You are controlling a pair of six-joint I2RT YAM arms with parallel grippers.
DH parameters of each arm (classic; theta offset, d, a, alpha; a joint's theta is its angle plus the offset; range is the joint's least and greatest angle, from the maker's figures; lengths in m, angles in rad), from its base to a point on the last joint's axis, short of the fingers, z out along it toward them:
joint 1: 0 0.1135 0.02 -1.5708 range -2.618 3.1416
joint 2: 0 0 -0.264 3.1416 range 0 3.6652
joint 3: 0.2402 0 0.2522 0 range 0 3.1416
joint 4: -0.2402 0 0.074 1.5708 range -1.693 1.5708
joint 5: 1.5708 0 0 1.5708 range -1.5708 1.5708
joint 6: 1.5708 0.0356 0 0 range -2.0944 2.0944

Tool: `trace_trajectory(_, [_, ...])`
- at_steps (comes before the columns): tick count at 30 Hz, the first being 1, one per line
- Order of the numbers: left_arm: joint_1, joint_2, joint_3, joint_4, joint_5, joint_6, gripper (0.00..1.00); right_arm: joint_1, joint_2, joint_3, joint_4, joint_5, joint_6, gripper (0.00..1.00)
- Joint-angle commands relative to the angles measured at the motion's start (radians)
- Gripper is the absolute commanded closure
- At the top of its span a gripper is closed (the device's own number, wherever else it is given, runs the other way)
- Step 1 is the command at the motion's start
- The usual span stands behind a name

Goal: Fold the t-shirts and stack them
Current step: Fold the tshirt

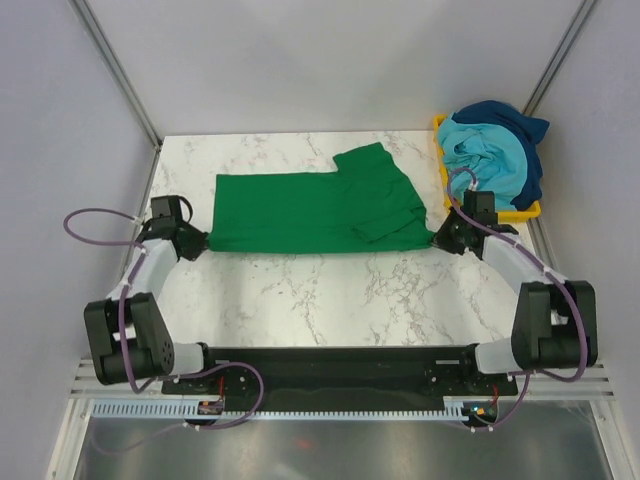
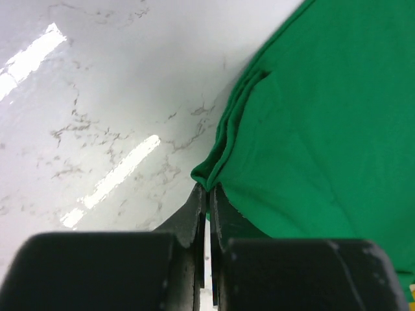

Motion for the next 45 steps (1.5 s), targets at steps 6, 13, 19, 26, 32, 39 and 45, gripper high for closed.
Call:
trace_trajectory(6, [0.04, -0.286, -0.11, -0.158, -0.012, 0.025, 0.98, -0.005, -0.251, -0.121, -0.157, 0.075, 0.04, 0.96])
trace_trajectory(13, [0.063, -0.511, -0.194, -0.288, 0.023, -0.04, 0.83, -0.005, -0.493, -0.272, -0.232, 0.049, 0.135, 0.72])
trace_trajectory(19, [0.063, -0.637, -0.192, -0.383, 0.086, -0.06, 0.0, -0.005, -0.651, -0.315, -0.297, 0.04, 0.174, 0.15])
trace_trajectory(26, [0.063, -0.556, 0.045, -0.4, 0.118, 0.142, 0.0, 0.001, -0.589, -0.088, -0.268, -0.007, 0.059, 0.08])
trace_trajectory(32, [0.063, -0.497, 0.079, -0.378, 0.174, 0.33, 0.04, 0.174, -0.175, 0.313, -0.236, 0.095, -0.068, 0.06])
trace_trajectory(39, [0.059, -0.509, 0.019, -0.304, 0.163, 0.351, 0.04, 0.233, 0.401, 0.849, -0.266, 0.205, -0.185, 0.07])
trace_trajectory(45, [0.051, -0.471, 0.01, -0.293, 0.186, 0.35, 0.06, 0.242, 0.793, 1.28, -0.311, 0.338, -0.253, 0.1])
